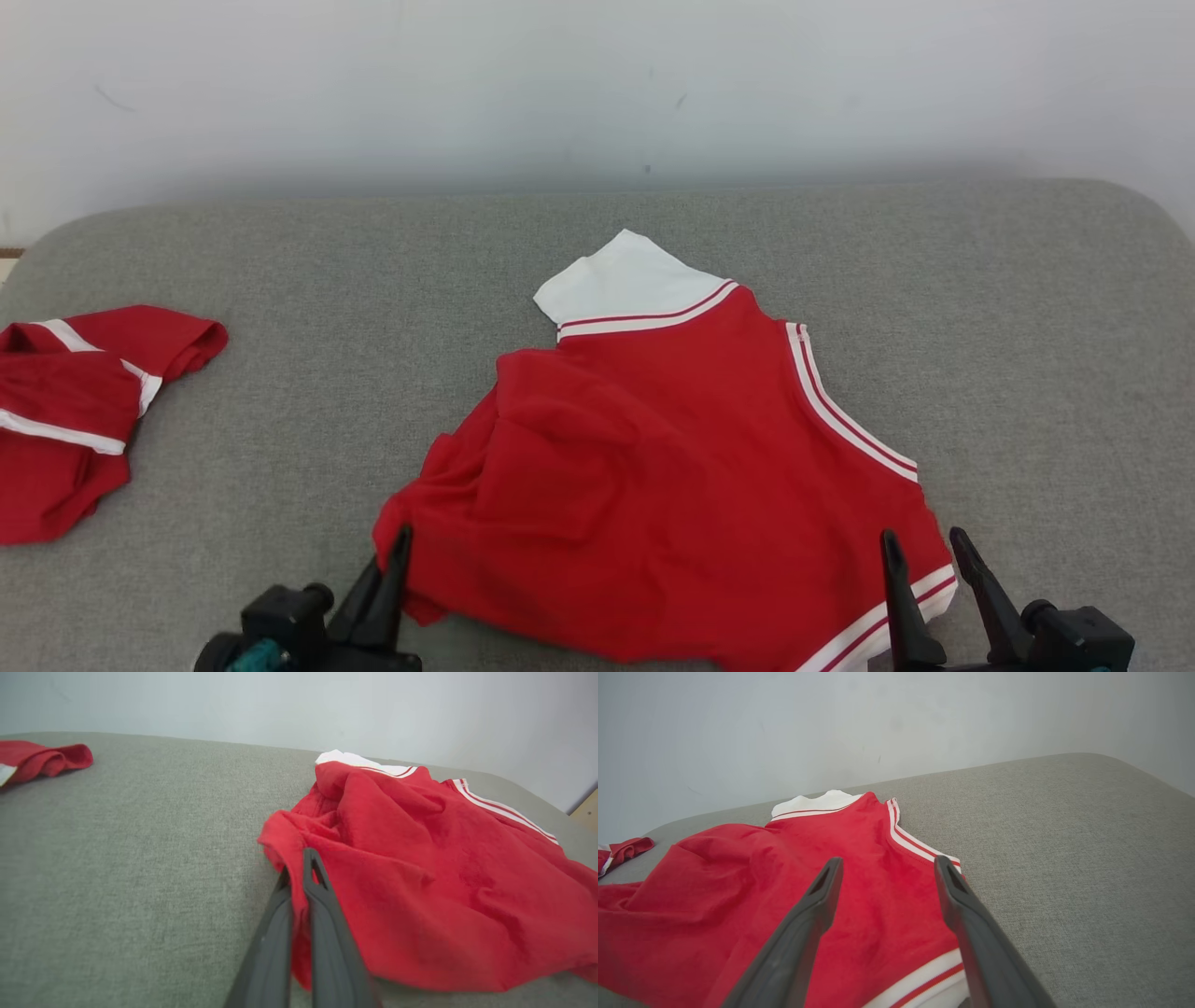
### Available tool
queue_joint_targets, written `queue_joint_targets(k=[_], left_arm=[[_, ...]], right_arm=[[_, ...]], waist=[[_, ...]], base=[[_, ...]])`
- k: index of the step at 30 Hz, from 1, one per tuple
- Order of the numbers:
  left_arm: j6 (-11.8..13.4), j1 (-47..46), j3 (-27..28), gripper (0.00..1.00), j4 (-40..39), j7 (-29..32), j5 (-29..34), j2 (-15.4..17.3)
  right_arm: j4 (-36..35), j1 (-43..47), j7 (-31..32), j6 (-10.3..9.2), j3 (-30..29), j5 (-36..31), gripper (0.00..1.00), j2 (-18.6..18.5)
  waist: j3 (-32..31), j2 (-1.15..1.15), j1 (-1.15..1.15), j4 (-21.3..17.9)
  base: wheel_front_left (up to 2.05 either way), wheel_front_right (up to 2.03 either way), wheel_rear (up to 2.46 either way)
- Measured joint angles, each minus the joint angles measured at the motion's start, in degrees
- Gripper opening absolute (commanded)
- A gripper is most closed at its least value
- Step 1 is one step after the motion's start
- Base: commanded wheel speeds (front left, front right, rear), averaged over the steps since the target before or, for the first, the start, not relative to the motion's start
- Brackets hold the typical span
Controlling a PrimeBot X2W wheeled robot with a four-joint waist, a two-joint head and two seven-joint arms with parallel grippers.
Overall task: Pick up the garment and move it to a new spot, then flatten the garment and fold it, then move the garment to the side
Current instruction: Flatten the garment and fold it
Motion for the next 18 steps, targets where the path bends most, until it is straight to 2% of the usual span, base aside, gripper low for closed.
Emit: queue_joint_targets(k=[4,12,18], left_arm=[[-1.04,-3.99,-0.54,0.00,-2.63,2.05,1.12,3.03],[-3.58,-14.84,-2.86,0.00,-8.53,10.11,1.45,9.57],[-4.32,-21.56,-4.37,0.00,-8.37,14.22,-2.80,12.65]], right_arm=[[0.54,-0.62,-0.16,0.00,0.54,0.09,1.00,0.12],[2.40,-4.64,-0.93,0.00,1.54,0.53,1.00,-0.53],[4.93,-7.16,-2.20,0.00,1.71,1.16,1.00,-0.80]], waist=[[-0.17,0.00,0.00,-0.30],[0.64,0.00,0.00,-1.60],[1.31,0.00,0.00,-3.64]], base=[[0.00,0.00,0.00],[0.00,0.00,0.00],[0.00,0.00,0.00]])
